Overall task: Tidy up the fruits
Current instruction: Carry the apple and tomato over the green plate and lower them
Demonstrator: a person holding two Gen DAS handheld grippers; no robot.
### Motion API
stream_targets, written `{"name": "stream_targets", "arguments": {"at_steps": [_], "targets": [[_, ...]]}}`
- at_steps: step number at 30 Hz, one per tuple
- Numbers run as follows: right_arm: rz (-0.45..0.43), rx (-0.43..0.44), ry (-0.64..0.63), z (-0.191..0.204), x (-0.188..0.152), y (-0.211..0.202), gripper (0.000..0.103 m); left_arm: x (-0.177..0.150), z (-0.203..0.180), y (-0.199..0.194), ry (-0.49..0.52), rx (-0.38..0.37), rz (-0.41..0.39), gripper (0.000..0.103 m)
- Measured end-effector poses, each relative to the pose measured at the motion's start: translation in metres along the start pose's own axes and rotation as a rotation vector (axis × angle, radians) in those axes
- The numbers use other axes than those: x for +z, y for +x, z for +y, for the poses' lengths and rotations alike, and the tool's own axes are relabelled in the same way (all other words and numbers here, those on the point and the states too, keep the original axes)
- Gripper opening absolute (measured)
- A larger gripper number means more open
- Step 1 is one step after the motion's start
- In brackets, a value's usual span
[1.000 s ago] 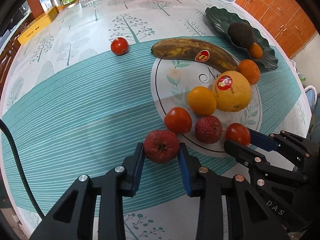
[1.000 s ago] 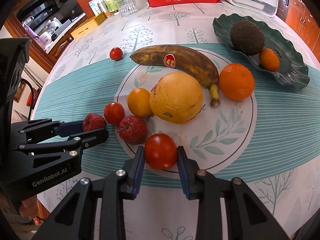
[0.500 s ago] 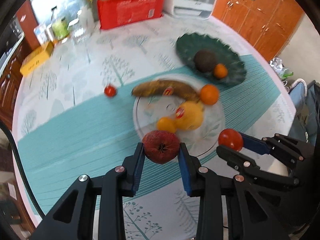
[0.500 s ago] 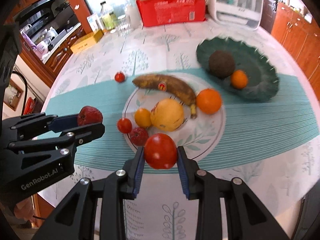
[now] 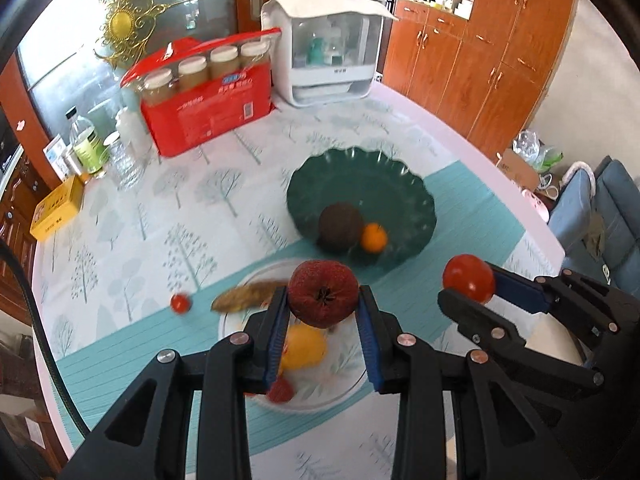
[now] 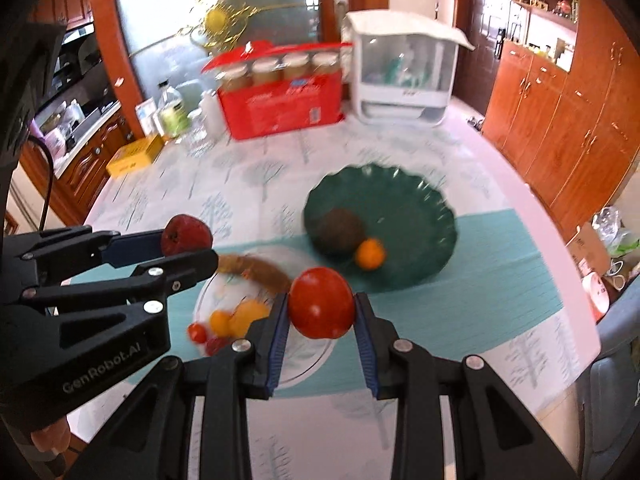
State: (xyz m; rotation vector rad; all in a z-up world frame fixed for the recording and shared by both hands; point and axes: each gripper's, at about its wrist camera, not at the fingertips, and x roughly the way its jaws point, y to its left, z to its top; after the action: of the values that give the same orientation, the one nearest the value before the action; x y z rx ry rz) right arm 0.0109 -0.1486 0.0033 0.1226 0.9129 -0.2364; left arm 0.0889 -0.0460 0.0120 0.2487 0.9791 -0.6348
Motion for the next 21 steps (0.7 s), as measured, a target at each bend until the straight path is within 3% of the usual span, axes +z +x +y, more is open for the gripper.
{"name": "stream_targets", "arguments": {"at_steps": [13, 21], "targets": [[0.057, 0.068, -0.129, -0.094, 0.062, 0.07, 0.032, 0.086, -0.055, 0.077, -0.147, 0.077, 0.004, 0.032], [0.104, 0.109, -0.165, -0.127, 0.088, 0.142, 0.032, 0.113, -0.055, 0.149, -0.231, 0.117, 0.014, 0.032]]}}
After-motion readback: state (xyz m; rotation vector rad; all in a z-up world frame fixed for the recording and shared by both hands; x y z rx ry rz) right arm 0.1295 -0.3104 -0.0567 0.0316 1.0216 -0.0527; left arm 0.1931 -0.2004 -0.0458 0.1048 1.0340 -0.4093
